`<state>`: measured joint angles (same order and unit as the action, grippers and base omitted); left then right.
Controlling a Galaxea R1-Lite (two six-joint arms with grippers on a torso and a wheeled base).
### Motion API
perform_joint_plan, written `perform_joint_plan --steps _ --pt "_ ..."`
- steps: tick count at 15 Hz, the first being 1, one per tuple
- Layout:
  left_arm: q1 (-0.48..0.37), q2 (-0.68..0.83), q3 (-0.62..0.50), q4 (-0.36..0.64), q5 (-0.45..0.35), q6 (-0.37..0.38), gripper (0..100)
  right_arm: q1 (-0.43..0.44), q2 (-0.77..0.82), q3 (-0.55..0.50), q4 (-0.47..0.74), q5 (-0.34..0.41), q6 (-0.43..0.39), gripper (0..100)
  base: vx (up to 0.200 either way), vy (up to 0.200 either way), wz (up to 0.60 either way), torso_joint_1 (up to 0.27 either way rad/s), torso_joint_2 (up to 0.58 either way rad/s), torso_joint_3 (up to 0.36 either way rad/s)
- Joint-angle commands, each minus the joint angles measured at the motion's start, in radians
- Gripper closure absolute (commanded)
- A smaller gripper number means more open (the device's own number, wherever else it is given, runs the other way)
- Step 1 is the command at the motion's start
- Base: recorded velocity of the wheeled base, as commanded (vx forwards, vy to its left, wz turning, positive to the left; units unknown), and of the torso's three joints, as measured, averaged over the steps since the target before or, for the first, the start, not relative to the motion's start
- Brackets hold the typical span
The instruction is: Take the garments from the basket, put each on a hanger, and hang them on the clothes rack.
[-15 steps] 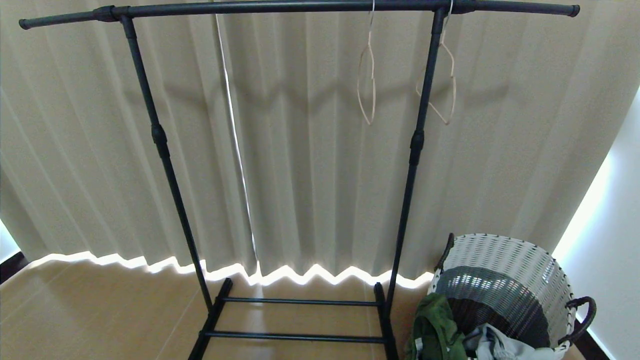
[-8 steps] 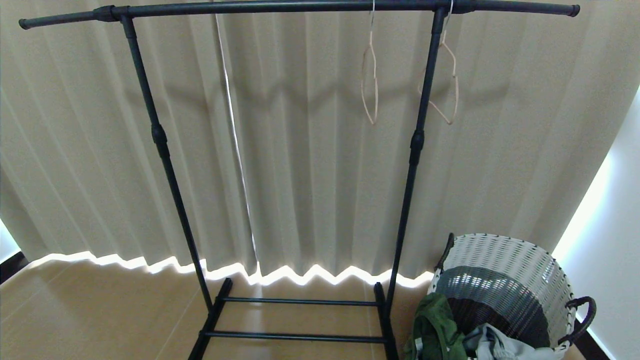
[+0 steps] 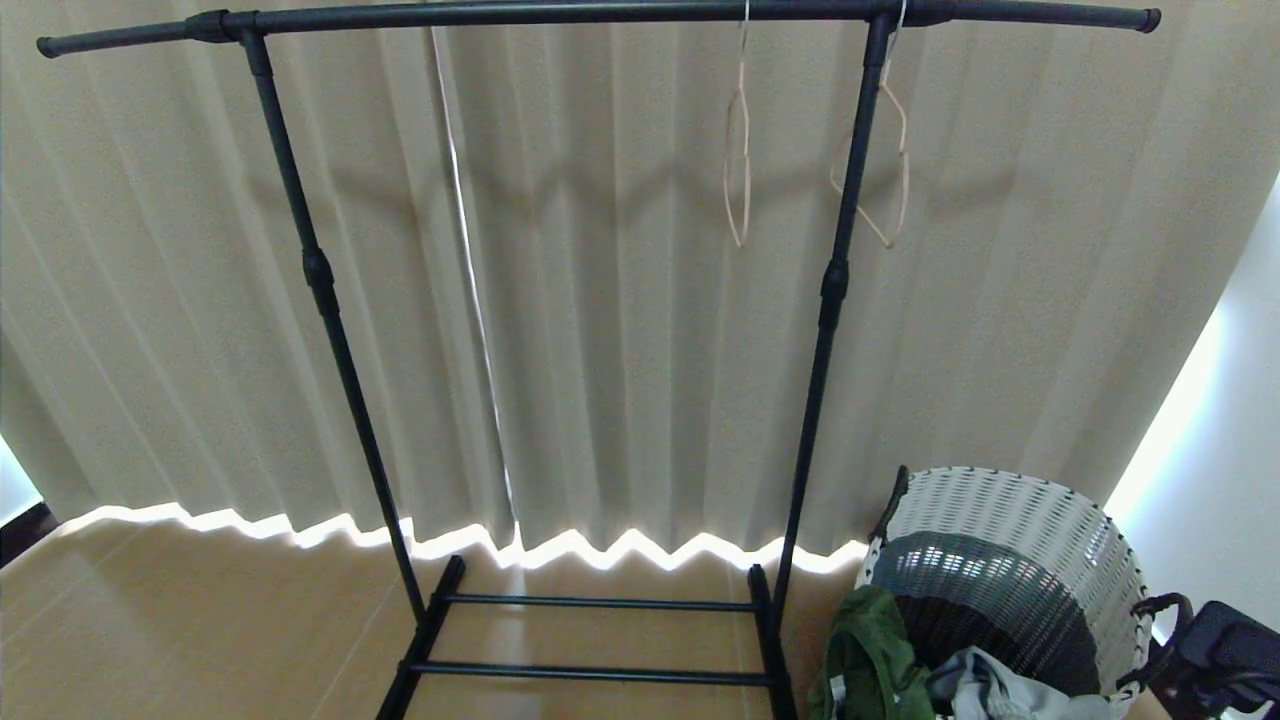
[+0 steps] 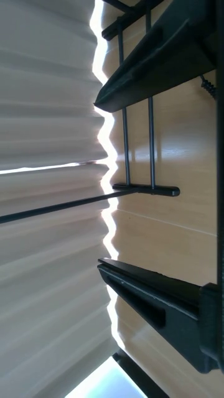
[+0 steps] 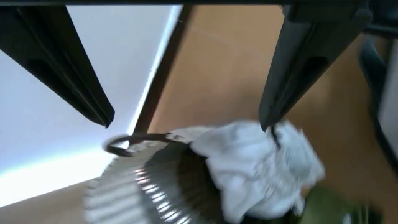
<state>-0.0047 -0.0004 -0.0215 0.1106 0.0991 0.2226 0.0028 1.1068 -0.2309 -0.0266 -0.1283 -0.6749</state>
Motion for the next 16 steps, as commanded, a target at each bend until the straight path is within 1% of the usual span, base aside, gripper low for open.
perform_joint_plan --steps 1,3,4,5,6,11,12,13,16 --pt "0.000 0.000 0.000 0.000 0.001 0.001 0 0.049 0.245 -0.010 -0.039 0.009 -0.051 0 0.000 0.000 0.00 0.000 0.00 0.000" --pt "0.000 0.000 0.000 0.001 -0.003 0.003 0 0.062 0.334 -0.007 -0.084 0.010 -0.051 0 0.000 0.000 0.00 0.000 0.00 0.000" --pt "0.000 0.000 0.000 0.001 -0.003 0.003 0 0.088 0.396 -0.004 -0.122 0.012 -0.049 0 0.000 0.000 0.00 0.000 0.00 0.000" --pt "0.000 0.000 0.000 0.000 -0.003 0.003 0 0.095 0.415 -0.004 -0.136 0.012 -0.049 0 0.000 0.000 0.00 0.000 0.00 0.000" --pt "0.000 0.000 0.000 0.001 -0.004 0.004 0 0.102 0.466 -0.002 -0.171 0.012 -0.049 0 0.000 0.000 0.00 0.000 0.00 0.000" --pt "0.000 0.000 0.000 0.000 -0.009 0.009 0 0.117 0.551 -0.015 -0.208 0.012 -0.046 0 0.000 0.000 0.00 0.000 0.00 0.000" --pt "0.000 0.000 0.000 0.000 -0.009 0.009 0 0.115 0.573 -0.016 -0.233 0.012 -0.046 0 0.000 0.000 0.00 0.000 0.00 0.000" --pt "0.000 0.000 0.000 0.001 -0.009 0.009 0 0.114 0.628 -0.013 -0.296 0.009 -0.045 0 0.000 0.000 0.00 0.000 0.00 0.000" --pt "0.000 0.000 0.000 0.001 -0.009 0.008 0 0.111 0.714 -0.013 -0.406 0.001 -0.038 0 0.000 0.000 0.00 0.000 0.00 0.000"
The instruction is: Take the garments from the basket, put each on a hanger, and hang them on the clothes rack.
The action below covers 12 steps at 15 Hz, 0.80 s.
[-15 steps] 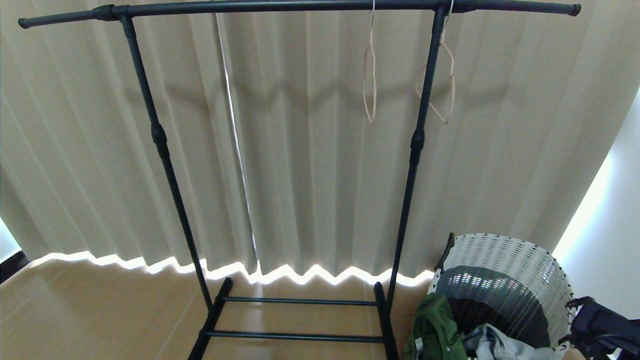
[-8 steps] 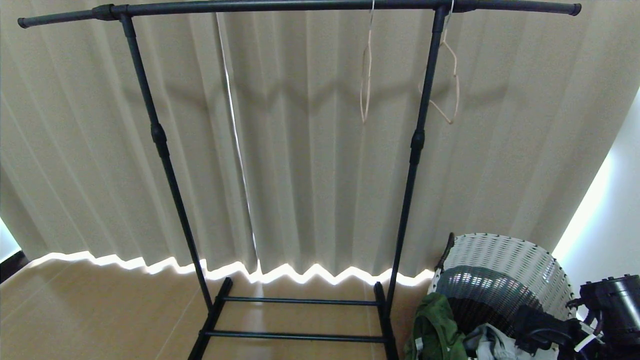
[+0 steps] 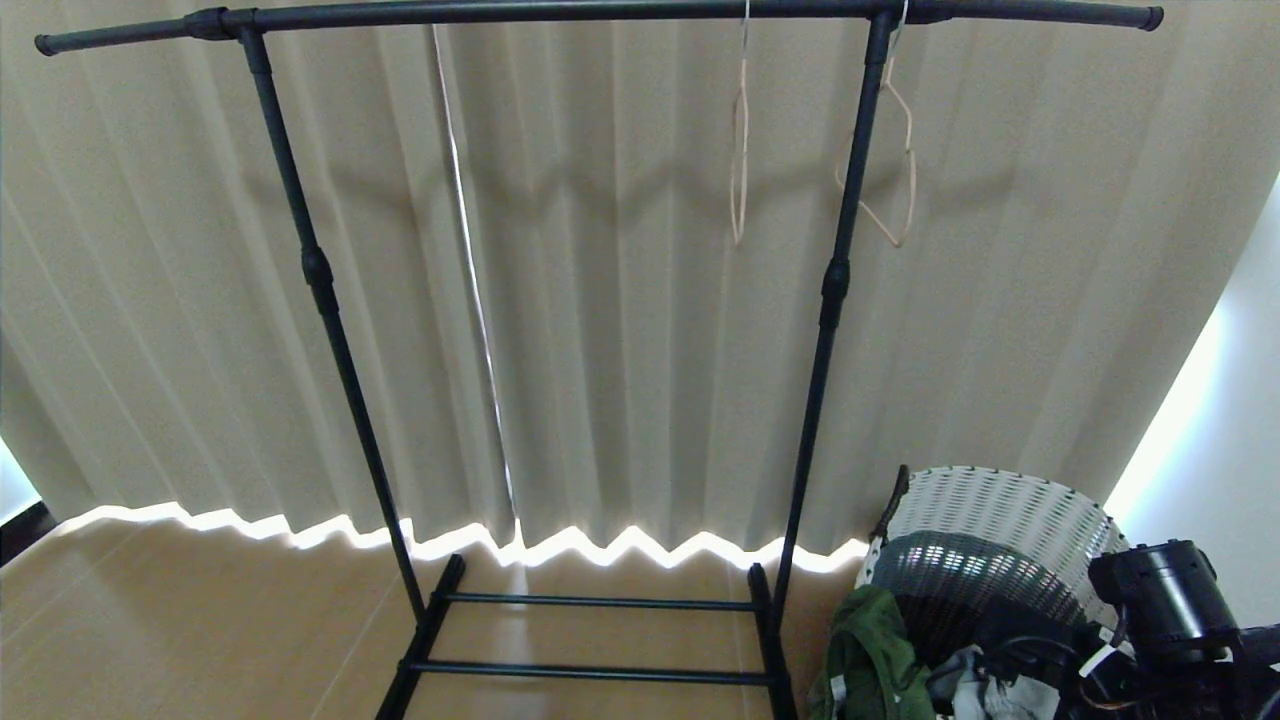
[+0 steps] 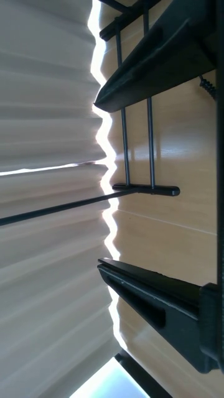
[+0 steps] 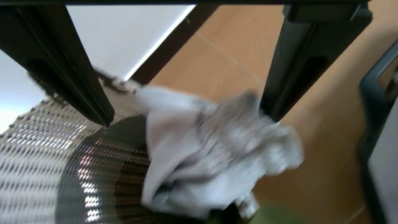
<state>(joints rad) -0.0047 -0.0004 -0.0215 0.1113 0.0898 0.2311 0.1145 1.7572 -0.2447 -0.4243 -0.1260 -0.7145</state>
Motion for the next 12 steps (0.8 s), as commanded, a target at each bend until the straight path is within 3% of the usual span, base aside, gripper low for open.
perform_joint_plan --steps 1,9,10,12 --pt "0.000 0.000 0.000 -0.001 0.001 -0.001 0 -0.002 0.090 0.001 -0.044 -0.014 0.003 0 0.000 0.000 0.00 0.000 0.00 0.000" --pt "0.000 0.000 0.000 -0.001 0.001 -0.003 0 -0.006 0.113 -0.002 -0.099 -0.073 0.003 0 0.000 0.000 0.00 0.000 0.00 0.000" --pt "0.000 0.000 0.000 -0.001 0.001 -0.003 0 -0.006 0.113 0.004 -0.125 -0.072 0.003 100 0.000 0.000 0.00 0.000 0.00 0.000" --pt "-0.001 0.000 0.000 -0.001 0.001 -0.003 0 -0.006 0.116 0.007 -0.166 -0.073 0.003 100 0.000 0.000 0.00 0.000 0.00 0.000"
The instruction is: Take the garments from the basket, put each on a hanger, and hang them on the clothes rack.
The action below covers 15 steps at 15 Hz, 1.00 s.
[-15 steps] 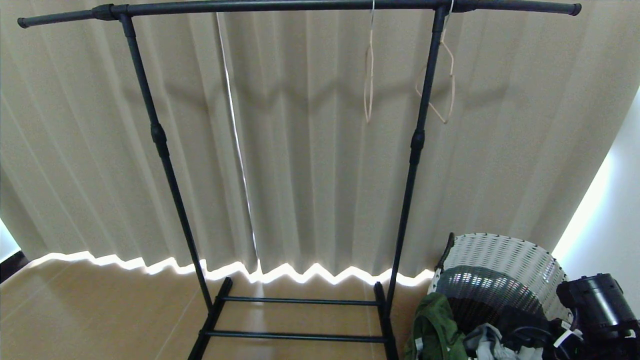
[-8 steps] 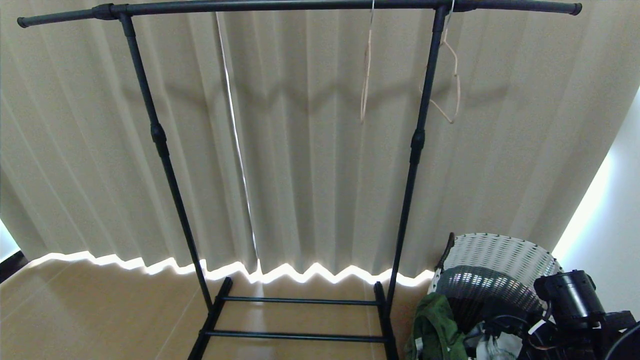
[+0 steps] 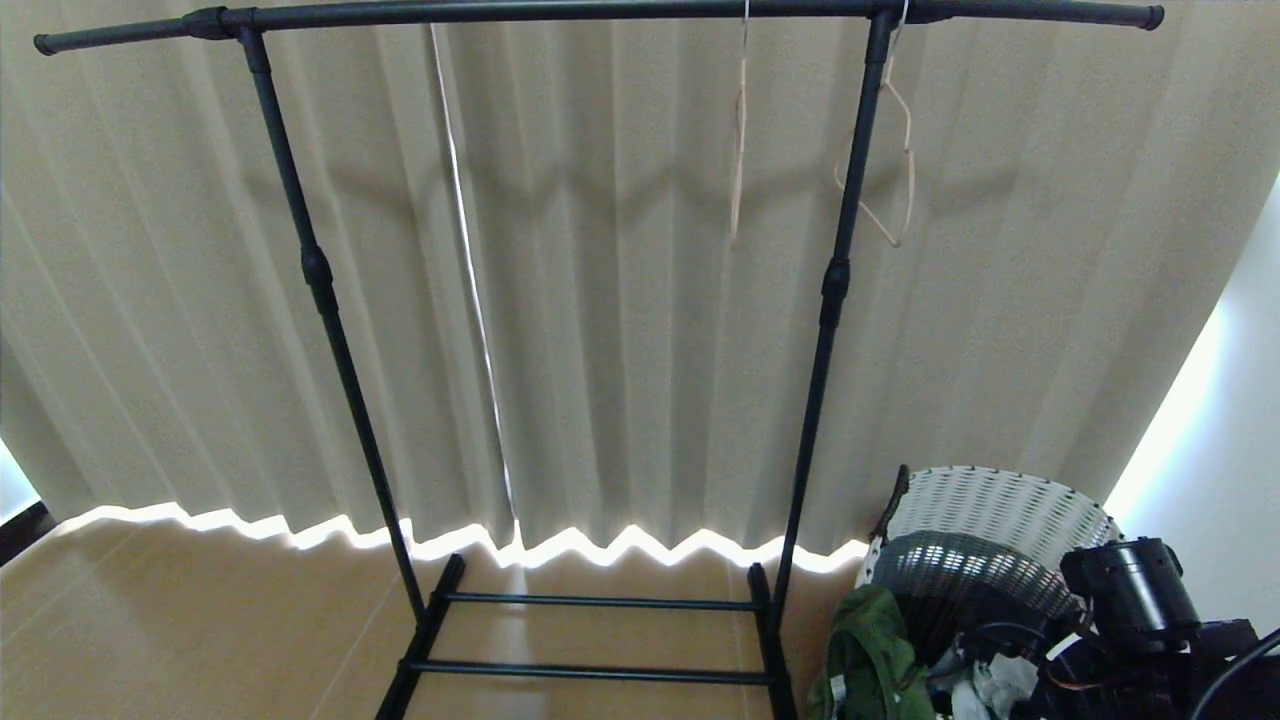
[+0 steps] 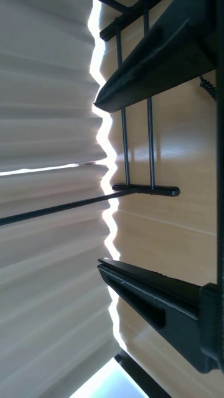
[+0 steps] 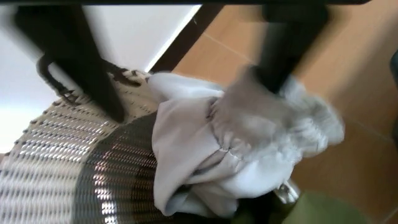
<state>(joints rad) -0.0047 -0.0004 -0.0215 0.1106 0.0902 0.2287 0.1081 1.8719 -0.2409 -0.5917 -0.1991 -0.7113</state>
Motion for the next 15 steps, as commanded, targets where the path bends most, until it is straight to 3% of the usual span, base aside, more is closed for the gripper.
perform_joint_plan --steps 1,3,7,11,15 --pt "-0.001 0.000 0.000 0.000 0.000 0.000 0 0.001 -0.005 0.005 -0.005 0.000 0.000 100 0.000 0.000 0.00 0.000 0.00 0.000" --pt "-0.001 0.000 0.000 0.000 0.000 0.000 0 0.001 -0.033 0.025 -0.023 0.000 0.000 100 0.000 0.000 0.00 0.000 0.00 0.000" --pt "0.000 0.000 0.000 0.001 0.000 0.001 0 -0.033 -0.298 0.086 -0.059 -0.013 0.013 100 0.000 0.000 0.00 0.000 0.00 0.000" --pt "0.000 0.000 0.000 0.000 -0.001 0.001 0 -0.240 -0.620 0.066 -0.007 -0.011 0.018 100 0.000 0.000 0.00 0.000 0.00 0.000" --pt "0.000 0.000 0.000 0.001 -0.001 0.000 0 -0.261 -0.749 0.025 -0.003 0.001 0.145 100 0.000 0.000 0.00 0.000 0.00 0.000"
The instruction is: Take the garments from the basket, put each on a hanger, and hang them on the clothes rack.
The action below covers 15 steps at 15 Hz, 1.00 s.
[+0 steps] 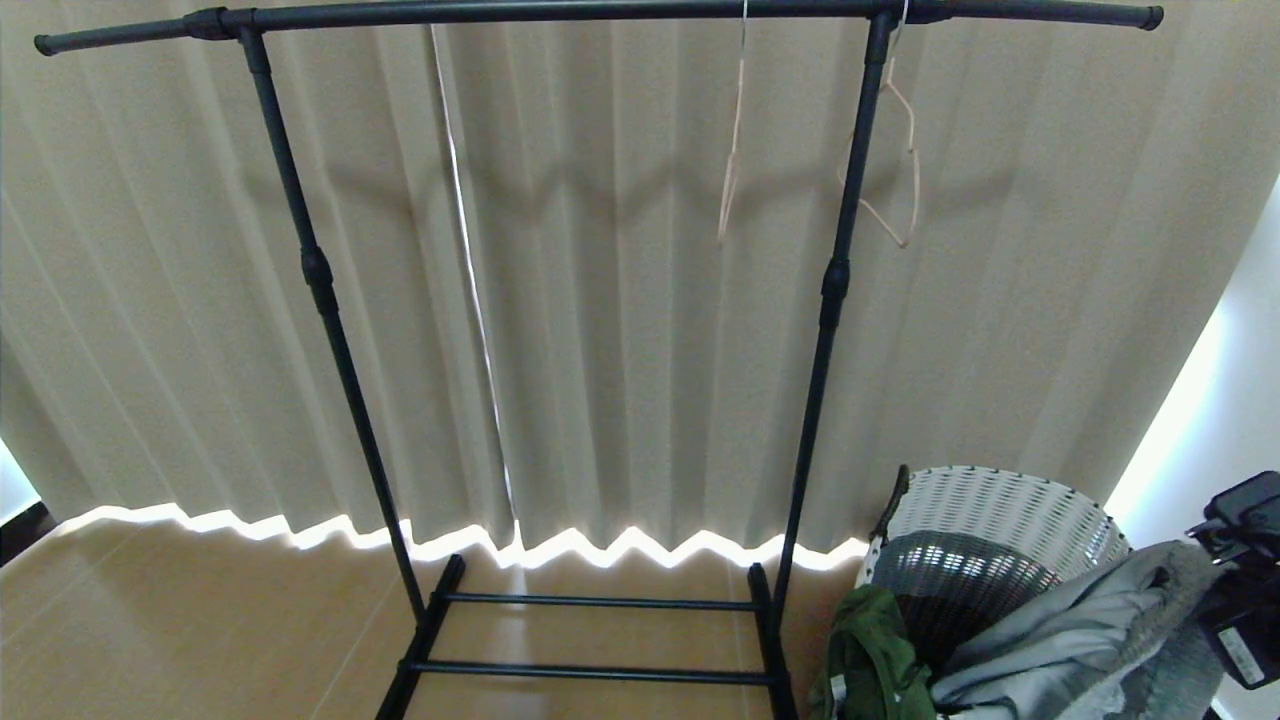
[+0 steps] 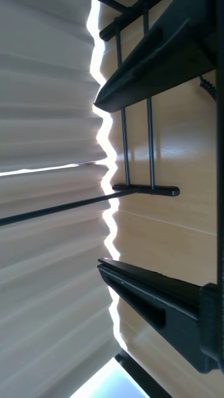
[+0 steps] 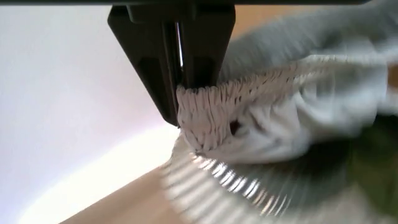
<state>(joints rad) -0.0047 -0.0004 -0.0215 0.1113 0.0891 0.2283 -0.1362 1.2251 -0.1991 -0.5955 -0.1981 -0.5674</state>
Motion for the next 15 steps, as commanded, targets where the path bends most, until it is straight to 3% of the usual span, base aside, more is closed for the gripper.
perform_joint_plan --steps 1,3,6,10,15 --pt "0.000 0.000 0.000 -0.001 0.001 -0.001 0 -0.017 -0.116 -0.022 -0.001 0.020 0.038 100 0.000 0.000 0.00 0.000 0.00 0.000" --pt "0.000 0.000 0.000 -0.001 0.003 -0.007 0 -0.016 -0.159 -0.031 -0.001 0.072 0.179 100 0.000 0.000 0.00 0.000 0.00 0.000" --pt "0.000 0.000 0.000 0.001 0.001 0.000 0 -0.014 -0.197 -0.037 -0.001 0.091 0.291 100 0.000 0.000 0.00 0.000 0.00 0.000" --pt "0.000 0.000 0.000 0.001 0.001 0.002 0 -0.014 -0.207 -0.036 -0.001 0.091 0.291 100 0.000 0.000 0.00 0.000 0.00 0.000" --pt "0.000 0.000 0.000 0.001 0.003 0.002 0 -0.014 -0.210 -0.031 0.002 0.089 0.291 100 -0.200 0.000 0.00 0.000 0.00 0.004"
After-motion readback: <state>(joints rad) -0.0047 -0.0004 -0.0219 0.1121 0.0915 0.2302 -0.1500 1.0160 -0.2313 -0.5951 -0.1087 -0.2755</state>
